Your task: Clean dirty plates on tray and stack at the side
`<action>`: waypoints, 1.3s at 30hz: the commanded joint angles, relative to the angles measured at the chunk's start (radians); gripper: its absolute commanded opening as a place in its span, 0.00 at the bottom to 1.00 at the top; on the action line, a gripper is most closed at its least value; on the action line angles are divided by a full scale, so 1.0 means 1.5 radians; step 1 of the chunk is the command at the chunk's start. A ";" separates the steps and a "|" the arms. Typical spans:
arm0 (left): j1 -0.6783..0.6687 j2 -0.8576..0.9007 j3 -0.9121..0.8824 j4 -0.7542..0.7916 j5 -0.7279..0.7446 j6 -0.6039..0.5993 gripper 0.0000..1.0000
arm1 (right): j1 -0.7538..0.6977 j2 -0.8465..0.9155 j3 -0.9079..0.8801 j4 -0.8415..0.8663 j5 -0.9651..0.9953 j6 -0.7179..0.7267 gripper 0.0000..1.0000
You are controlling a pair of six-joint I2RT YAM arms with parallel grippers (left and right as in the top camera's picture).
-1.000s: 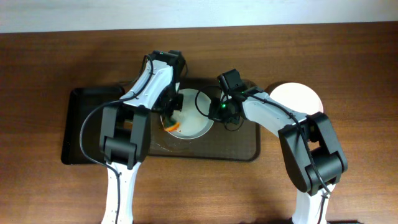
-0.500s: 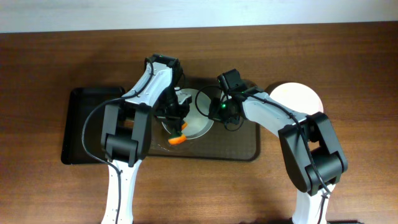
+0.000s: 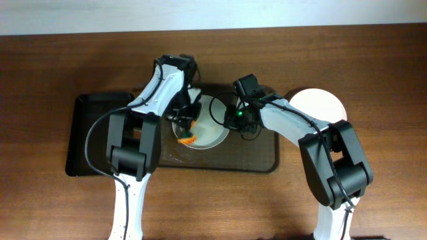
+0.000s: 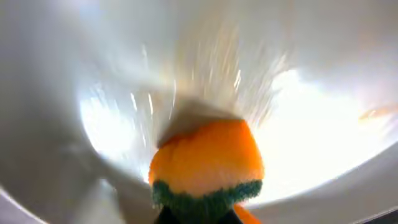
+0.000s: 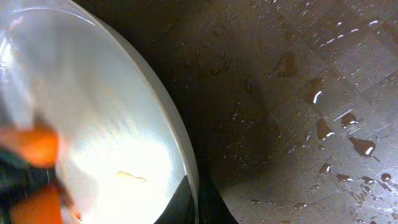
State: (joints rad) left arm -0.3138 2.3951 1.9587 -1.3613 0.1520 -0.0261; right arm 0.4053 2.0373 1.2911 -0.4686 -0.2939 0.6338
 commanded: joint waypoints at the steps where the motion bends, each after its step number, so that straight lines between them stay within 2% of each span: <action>1: -0.001 0.033 -0.020 0.000 -0.050 0.013 0.00 | -0.006 0.030 -0.018 -0.007 0.036 -0.001 0.04; 6: -0.001 0.033 -0.020 0.213 -0.060 0.012 0.00 | -0.006 0.030 -0.018 -0.008 0.036 -0.002 0.04; 7: -0.001 0.033 -0.020 0.229 -0.060 0.012 0.00 | -0.006 0.030 -0.018 -0.008 0.036 -0.002 0.04; 9: -0.001 0.033 -0.020 0.182 -0.060 0.010 0.00 | -0.006 0.030 -0.018 -0.010 0.036 -0.002 0.04; 10: 0.000 0.033 -0.020 0.106 -0.060 0.010 0.00 | -0.006 0.030 -0.018 -0.010 0.036 -0.002 0.04; 13: -0.001 0.033 -0.020 -0.031 -0.060 0.010 0.00 | -0.006 0.030 -0.018 -0.009 0.036 -0.001 0.04; 16: -0.004 0.033 -0.020 -0.041 -0.051 0.017 0.00 | -0.006 0.030 -0.018 -0.009 0.036 -0.001 0.04; 19: -0.014 0.033 -0.021 -0.023 0.139 0.145 0.00 | -0.006 0.030 -0.018 -0.009 0.036 -0.001 0.04; 20: -0.016 0.033 -0.022 -0.023 0.159 0.159 0.00 | -0.006 0.030 -0.018 -0.009 0.036 -0.001 0.04; 25: -0.020 0.034 -0.034 -0.068 0.168 0.169 0.00 | -0.006 0.030 -0.018 -0.009 0.036 -0.001 0.04; 27: -0.018 0.034 -0.034 -0.071 0.149 0.170 0.00 | -0.006 0.030 -0.018 -0.009 0.036 -0.001 0.04; 33: 0.000 0.034 -0.034 -0.063 -0.201 -0.016 0.00 | -0.006 0.030 -0.018 -0.009 0.036 -0.001 0.04; 36: -0.001 0.034 -0.034 0.005 -0.217 -0.037 0.00 | -0.006 0.030 -0.018 -0.009 0.036 -0.001 0.04; 39: -0.007 0.034 -0.034 0.089 -0.170 -0.038 0.00 | -0.006 0.030 -0.018 -0.009 0.036 -0.002 0.04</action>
State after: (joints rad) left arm -0.3328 2.3837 1.9369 -1.3415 -0.0547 -0.0521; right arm 0.4053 2.0373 1.2911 -0.4686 -0.2939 0.6319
